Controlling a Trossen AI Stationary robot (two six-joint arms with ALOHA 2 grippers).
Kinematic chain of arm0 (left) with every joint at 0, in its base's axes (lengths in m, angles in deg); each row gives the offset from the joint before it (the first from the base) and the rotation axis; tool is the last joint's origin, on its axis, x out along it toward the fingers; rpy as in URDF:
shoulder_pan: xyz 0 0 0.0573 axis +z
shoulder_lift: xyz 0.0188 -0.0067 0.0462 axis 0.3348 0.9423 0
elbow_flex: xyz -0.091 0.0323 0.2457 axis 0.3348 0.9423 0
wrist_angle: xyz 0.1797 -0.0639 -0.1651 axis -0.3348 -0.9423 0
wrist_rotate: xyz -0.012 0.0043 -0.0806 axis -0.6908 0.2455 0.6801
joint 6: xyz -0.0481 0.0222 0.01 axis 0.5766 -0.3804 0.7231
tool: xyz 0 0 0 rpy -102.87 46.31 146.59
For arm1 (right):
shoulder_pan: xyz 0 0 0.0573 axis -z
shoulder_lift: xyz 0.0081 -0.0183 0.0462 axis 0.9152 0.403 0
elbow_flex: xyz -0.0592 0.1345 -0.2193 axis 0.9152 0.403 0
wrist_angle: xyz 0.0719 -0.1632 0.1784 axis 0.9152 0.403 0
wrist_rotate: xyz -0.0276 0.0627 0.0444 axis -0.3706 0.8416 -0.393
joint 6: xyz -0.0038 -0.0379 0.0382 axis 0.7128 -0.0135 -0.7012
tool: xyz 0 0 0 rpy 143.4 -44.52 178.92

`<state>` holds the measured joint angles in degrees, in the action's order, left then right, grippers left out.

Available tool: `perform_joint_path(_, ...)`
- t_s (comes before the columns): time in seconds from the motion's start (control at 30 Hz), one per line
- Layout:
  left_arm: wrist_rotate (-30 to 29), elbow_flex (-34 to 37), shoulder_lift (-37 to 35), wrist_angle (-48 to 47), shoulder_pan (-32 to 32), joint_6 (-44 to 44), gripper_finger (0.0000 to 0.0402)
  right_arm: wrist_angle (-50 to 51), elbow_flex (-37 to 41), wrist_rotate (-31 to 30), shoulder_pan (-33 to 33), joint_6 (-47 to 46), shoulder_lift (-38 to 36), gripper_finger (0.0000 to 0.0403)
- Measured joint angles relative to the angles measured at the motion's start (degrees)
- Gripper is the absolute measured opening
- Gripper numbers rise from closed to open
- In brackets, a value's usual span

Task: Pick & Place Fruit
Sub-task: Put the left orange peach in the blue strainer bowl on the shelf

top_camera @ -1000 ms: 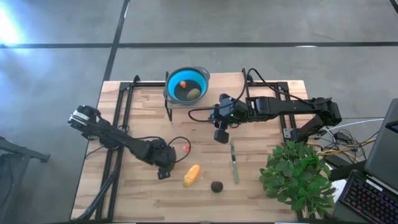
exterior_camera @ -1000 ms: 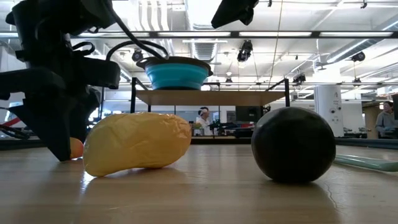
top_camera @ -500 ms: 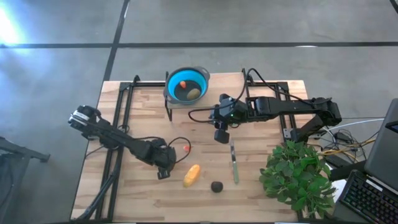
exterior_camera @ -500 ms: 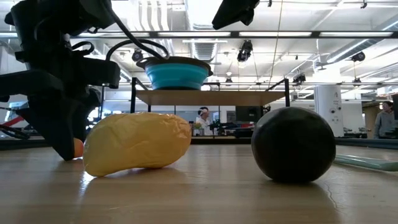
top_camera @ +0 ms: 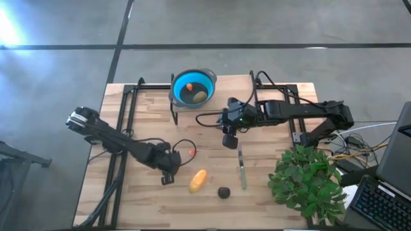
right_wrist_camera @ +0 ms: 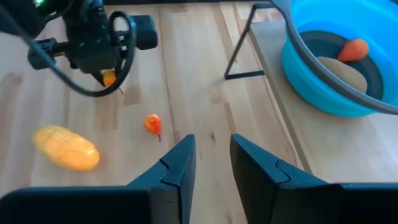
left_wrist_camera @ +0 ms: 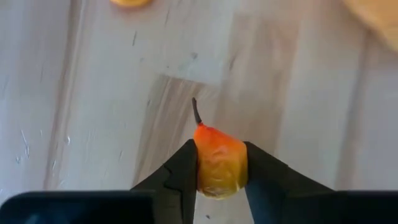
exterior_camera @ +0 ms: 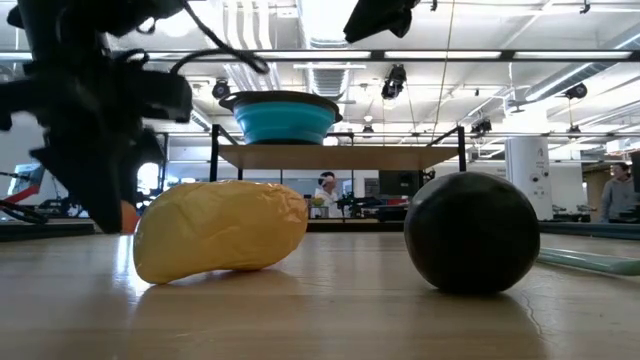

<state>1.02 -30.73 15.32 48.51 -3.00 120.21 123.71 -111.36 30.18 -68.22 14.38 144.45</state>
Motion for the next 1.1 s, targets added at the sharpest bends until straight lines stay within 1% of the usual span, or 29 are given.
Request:
perform_joint_path(0.23, -1.11, -0.35, -7.12, 0.16, 0.06, -0.72, 0.0106, 0.84, 0.00, 0.27, -2.46, 0.00, -1.43, 0.0062)
perform_joint_path(0.47, -5.32, -2.15, -14.60, 0.12, 1.70, -4.64, 0.0106, 4.83, 0.00, 0.15, -4.25, 0.01, -1.78, 0.0041)
perform_joint_path(0.63, -8.82, -5.07, -18.60, 0.15, 4.12, -8.76, 0.0106, 4.95, 0.64, 0.14, -6.33, 0.01, -1.95, 0.0032)
perform_joint_path(0.77, -10.66, -8.57, -20.20, 0.16, 6.18, -13.81, 0.0106, 4.93, 1.47, 0.15, -7.97, -0.39, -1.98, 0.0029)
perform_joint_path(0.87, -12.54, -11.30, -20.51, 0.06, 8.08, -17.86, 0.0106, 4.89, 2.20, 0.13, -8.66, -2.45, -1.98, 0.0027)
perform_joint_path(1.1, -13.70, -16.50, -20.41, 0.05, 15.70, -27.04, 0.0106, 4.66, 2.87, 0.13, -9.54, -6.37, -1.98, 0.0036)
